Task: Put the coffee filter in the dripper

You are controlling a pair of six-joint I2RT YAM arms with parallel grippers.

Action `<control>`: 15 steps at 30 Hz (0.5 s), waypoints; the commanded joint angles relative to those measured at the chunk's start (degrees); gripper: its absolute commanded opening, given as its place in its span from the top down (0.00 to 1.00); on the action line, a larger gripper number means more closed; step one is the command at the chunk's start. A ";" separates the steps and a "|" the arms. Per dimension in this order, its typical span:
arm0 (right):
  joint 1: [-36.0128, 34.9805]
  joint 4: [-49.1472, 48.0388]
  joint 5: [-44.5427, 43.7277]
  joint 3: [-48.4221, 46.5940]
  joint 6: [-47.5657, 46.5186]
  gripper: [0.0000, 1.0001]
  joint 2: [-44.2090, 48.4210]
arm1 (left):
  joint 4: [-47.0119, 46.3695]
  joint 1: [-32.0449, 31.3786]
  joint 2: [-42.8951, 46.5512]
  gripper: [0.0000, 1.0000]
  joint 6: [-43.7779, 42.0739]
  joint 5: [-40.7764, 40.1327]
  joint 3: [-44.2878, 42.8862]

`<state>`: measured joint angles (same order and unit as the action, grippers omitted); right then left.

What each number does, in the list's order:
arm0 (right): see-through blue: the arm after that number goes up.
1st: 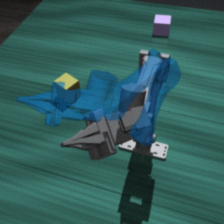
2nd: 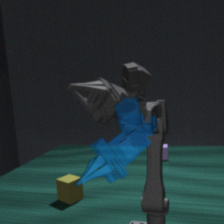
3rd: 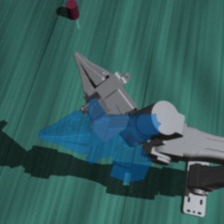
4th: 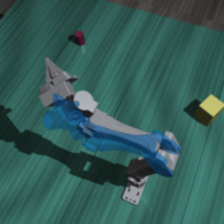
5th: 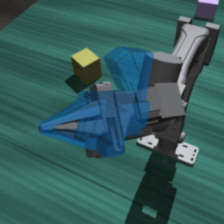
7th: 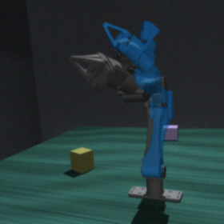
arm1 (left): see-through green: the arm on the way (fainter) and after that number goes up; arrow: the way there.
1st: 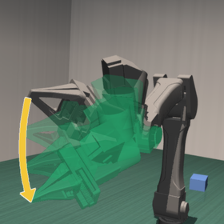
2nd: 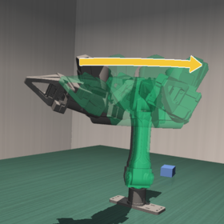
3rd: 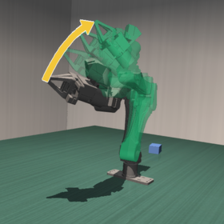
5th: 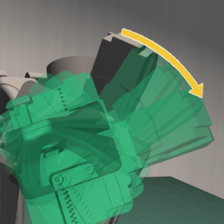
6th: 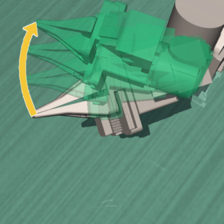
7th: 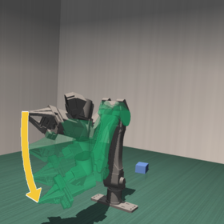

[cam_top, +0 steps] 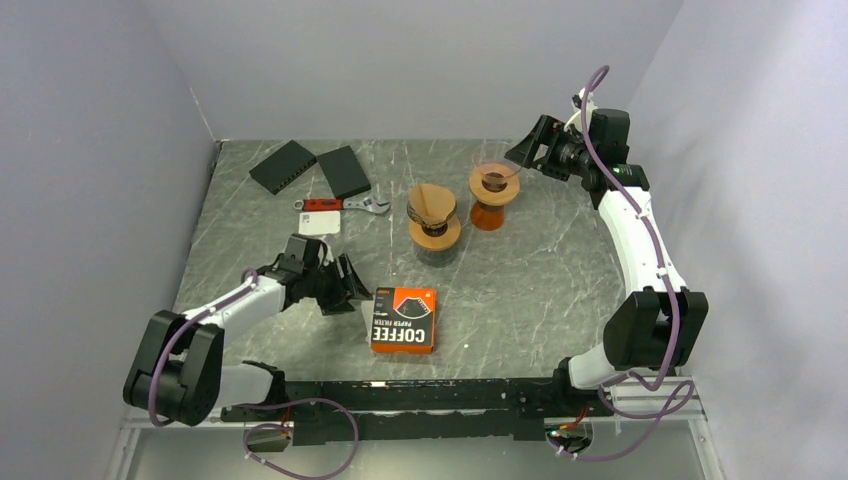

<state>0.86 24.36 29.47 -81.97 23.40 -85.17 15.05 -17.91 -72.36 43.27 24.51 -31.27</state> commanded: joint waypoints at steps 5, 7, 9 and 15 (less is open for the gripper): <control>-0.34 -1.13 0.23 -1.51 -0.81 0.15 1.52 | -9.95 0.25 -2.91 0.41 2.86 3.09 2.61; -0.36 -1.16 0.33 -1.50 -0.72 0.15 1.66 | -10.73 0.25 -2.96 0.44 3.03 2.58 2.94; -0.39 -1.07 0.34 -1.64 -0.72 0.15 1.82 | -11.16 0.25 -2.52 0.46 2.66 2.43 3.12; -0.47 -1.07 0.39 -1.79 -0.72 0.15 1.84 | -12.21 0.25 -0.86 0.58 3.32 1.37 4.26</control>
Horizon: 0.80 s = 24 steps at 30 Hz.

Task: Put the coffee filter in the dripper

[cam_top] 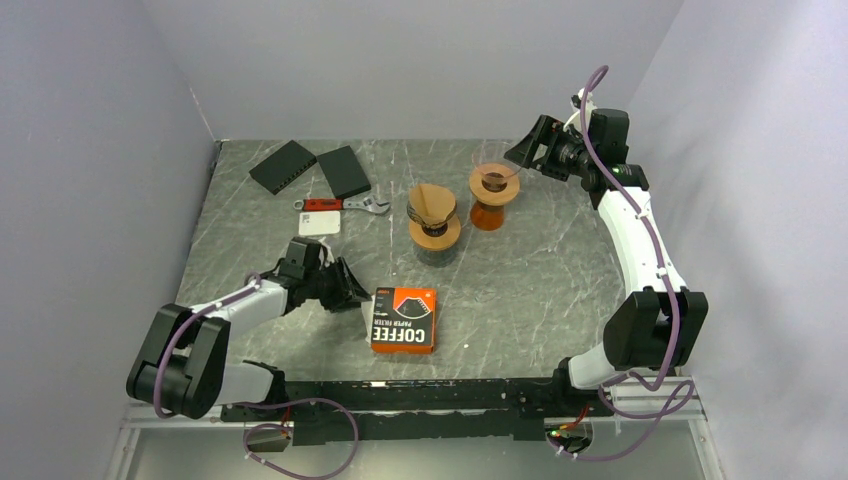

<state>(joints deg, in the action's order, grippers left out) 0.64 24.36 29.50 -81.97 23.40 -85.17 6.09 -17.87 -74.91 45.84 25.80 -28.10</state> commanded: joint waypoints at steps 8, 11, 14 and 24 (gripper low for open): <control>-0.30 -1.00 0.09 -1.65 -0.72 0.15 1.87 | -5.42 0.20 5.30 0.96 1.61 -0.34 2.99; -0.29 -0.90 -0.05 -1.61 -0.72 0.15 1.99 | -3.11 0.20 7.03 1.00 1.05 -1.83 2.60; -0.29 -0.94 -0.04 -1.56 -0.73 0.15 2.11 | 1.57 0.20 8.99 1.00 -0.52 -4.74 1.25; -0.29 -1.20 -0.07 -1.79 -0.63 0.15 2.71 | 22.69 0.20 18.94 1.00 -8.54 -20.39 -7.67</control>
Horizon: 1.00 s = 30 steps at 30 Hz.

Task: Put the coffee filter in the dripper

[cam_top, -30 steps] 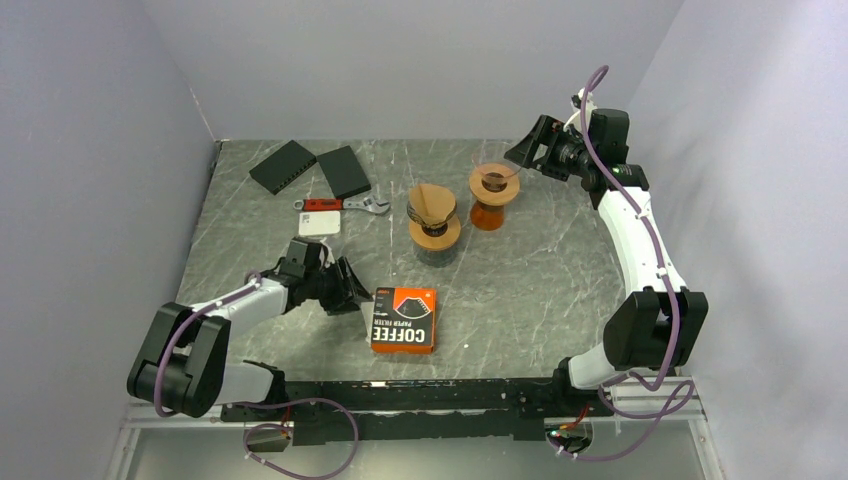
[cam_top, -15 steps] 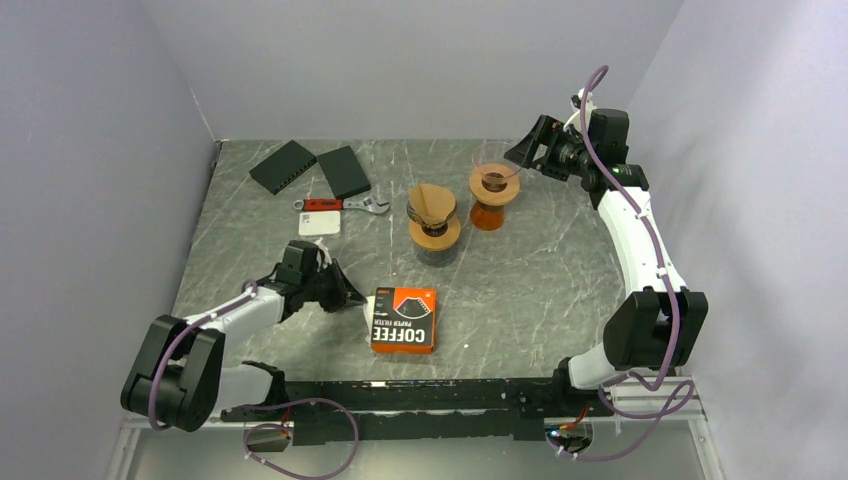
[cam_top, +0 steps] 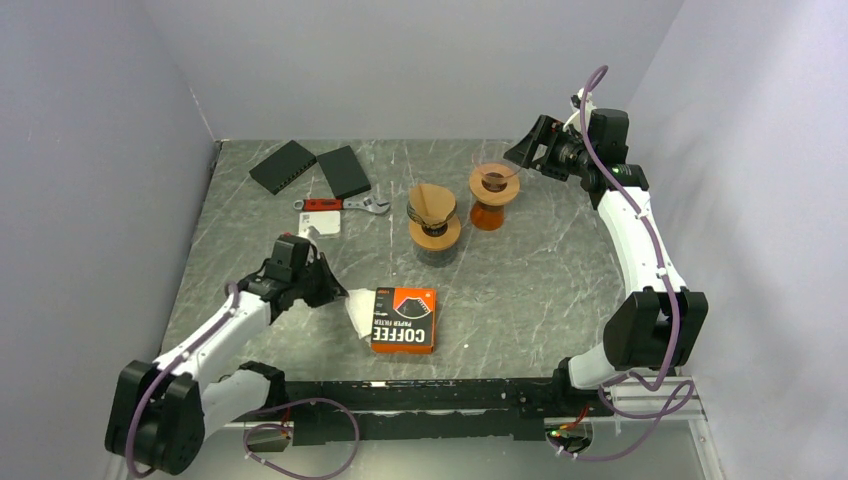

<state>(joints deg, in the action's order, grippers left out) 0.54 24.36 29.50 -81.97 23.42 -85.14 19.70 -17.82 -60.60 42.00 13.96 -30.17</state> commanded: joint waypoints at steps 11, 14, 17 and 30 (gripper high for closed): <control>-2.54 -2.58 0.28 -1.41 -1.79 0.07 3.91 | 6.42 0.16 17.98 1.00 -22.98 -12.05 -13.56; -3.18 -4.02 1.06 -0.65 -2.08 0.04 4.86 | -0.39 0.16 18.21 1.00 -30.44 -7.38 -14.48; -4.01 -4.93 2.32 -0.46 -2.61 0.01 5.09 | -6.22 0.16 16.35 1.00 -35.78 -2.81 -16.50; -6.18 -12.05 14.97 1.18 -5.76 0.01 8.38 | -5.28 0.16 5.77 1.00 -57.35 33.79 -31.38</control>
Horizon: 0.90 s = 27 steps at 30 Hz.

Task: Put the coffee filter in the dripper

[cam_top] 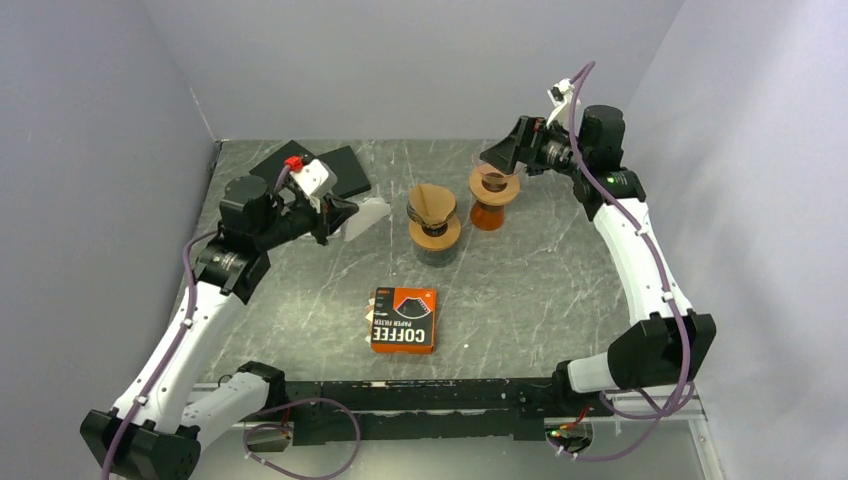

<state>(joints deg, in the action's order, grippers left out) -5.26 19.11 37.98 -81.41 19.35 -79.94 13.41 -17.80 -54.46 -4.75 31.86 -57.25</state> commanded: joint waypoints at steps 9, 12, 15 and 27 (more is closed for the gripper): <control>-7.44 -10.01 18.27 0.83 -7.59 0.05 2.13 | -3.25 0.14 -3.17 1.00 -13.41 32.65 -7.50; -10.06 -8.09 20.55 -0.33 -10.62 0.13 0.74 | -5.34 0.14 -6.07 1.00 -10.84 37.46 -9.41; -12.48 -6.41 22.79 -0.70 -13.30 0.16 -0.08 | -7.38 0.14 -7.94 1.00 -8.59 39.41 -10.37; -17.88 1.15 22.98 -1.95 -22.80 0.25 -2.15 | -15.54 0.14 -8.43 1.00 -0.90 37.36 -8.23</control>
<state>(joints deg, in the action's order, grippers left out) -22.52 18.02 59.64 -80.58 1.80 -81.56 2.26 -17.80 -63.20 -9.19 67.90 -65.36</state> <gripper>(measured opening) 0.762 0.009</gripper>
